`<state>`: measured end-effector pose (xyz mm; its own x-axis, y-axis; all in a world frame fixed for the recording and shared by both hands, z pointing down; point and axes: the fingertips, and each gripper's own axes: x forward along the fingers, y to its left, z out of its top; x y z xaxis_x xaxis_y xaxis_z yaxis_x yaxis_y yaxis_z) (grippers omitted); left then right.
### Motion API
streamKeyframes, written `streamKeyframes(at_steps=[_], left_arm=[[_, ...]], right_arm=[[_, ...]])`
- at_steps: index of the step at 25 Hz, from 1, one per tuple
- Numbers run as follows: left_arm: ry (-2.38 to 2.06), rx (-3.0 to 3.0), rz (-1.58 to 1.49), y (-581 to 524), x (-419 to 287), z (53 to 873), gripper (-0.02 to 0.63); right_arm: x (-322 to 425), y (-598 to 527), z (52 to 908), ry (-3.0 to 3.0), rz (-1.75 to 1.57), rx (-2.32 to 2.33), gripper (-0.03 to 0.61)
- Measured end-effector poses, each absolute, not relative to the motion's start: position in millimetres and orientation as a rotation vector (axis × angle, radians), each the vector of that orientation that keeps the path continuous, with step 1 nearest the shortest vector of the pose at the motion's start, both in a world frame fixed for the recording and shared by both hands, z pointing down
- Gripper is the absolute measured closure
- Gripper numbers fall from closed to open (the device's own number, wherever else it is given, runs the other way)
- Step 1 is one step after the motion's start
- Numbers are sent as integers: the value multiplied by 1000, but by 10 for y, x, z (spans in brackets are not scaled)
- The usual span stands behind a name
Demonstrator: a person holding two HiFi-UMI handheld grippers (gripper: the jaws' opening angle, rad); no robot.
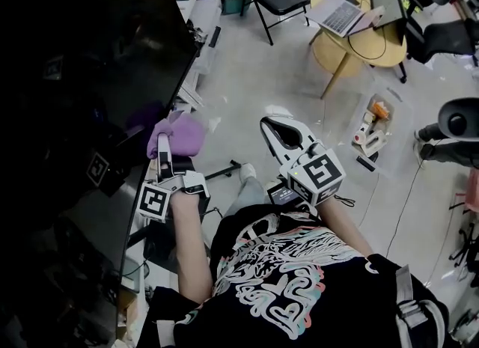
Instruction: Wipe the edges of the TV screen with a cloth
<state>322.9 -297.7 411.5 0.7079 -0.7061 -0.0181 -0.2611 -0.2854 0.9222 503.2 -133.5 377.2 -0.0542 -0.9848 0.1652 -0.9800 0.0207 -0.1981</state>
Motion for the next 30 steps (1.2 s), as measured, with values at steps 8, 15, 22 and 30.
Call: streamKeyframes(at_steps=[8,15,22,30], left_arm=[[-723,1842,-523,-3087,3468,4102,541],[-718,1815,-530,-3149,3526,4144,541],[-700,1803,-501,-3311,3975,4077,541],[-705,1787,-499,-3434,4167,4106,541]], right_arm=[[5221,-1561,3733,2214,-401,-2163,546],[5211,-1690,3740,2208,-390,-2162,546],[5636,-1772,3738,2156,-432,-2185,546],[5770,-1838,3784,2111,-443,-2219,546]])
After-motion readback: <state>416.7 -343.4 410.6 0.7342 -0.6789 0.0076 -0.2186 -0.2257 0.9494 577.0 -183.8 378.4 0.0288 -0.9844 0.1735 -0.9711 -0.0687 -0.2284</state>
